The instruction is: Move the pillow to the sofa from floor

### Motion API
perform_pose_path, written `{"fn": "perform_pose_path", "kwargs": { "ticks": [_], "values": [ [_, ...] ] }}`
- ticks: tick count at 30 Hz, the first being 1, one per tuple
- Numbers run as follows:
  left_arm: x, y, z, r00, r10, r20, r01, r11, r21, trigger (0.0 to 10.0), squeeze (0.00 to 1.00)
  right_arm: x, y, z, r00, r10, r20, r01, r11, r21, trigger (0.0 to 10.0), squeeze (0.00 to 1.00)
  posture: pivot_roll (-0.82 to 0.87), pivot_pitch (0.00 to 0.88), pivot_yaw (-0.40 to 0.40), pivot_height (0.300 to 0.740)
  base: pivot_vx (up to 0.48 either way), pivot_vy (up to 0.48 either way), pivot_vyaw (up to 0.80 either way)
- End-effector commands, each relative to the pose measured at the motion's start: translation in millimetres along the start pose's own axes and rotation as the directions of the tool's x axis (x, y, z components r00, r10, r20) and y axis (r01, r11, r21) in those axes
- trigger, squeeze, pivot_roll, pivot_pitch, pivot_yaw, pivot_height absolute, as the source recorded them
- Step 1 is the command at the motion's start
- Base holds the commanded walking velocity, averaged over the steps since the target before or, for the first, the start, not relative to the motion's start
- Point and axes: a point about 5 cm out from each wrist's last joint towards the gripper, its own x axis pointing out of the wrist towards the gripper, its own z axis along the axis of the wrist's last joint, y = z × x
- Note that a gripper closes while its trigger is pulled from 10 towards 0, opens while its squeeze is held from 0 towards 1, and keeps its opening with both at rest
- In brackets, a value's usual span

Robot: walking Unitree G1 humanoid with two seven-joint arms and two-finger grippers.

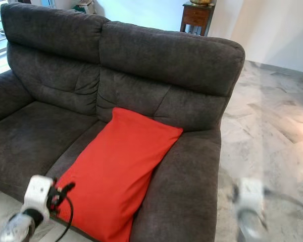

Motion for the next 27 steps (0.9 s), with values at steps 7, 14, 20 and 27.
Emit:
{"fn": "perform_pose_path", "kwargs": {
  "ticks": [7, 14, 20, 27],
  "values": [
    [-27.4, 0.7, -62.1, 0.977, 0.000, -0.213, 0.009, 0.999, 0.041, 10.0, 0.00, -26.3, -44.8, -69.8, 0.971, -0.107, -0.215, 0.105, 0.994, -0.022, 10.0, 0.00, 0.12, 0.014, -0.005, 0.740, 0.000, 0.000, 0.00],
    [-26.2, -7.5, -85.3, 0.951, -0.025, -0.308, 0.044, 0.998, 0.055, 10.0, 0.00, -50.8, -22.6, -115.6, 0.923, -0.027, -0.383, 0.022, 1.000, -0.017, 10.0, 0.00, 0.12, 0.000, 0.001, 0.740, 0.000, 0.000, 0.00],
    [-22.3, -11.6, -96.1, 0.930, -0.022, -0.367, 0.038, 0.999, 0.035, 10.0, 0.00, -70.0, -18.0, -142.3, 0.873, -0.039, -0.487, 0.018, 0.999, -0.048, 10.0, 0.00, 0.11, 0.000, -0.002, 0.740, 0.000, 0.000, 0.00],
    [-29.6, -20.0, -111.7, 0.901, -0.032, -0.433, 0.049, 0.998, 0.028, 10.0, 0.00, -78.6, -23.0, -152.6, 0.852, -0.037, -0.522, 0.008, 0.998, -0.058, 10.0, 0.00, 0.10, 0.000, -0.005, 0.740, 0.000, 0.000, 0.00]
  ]
}}
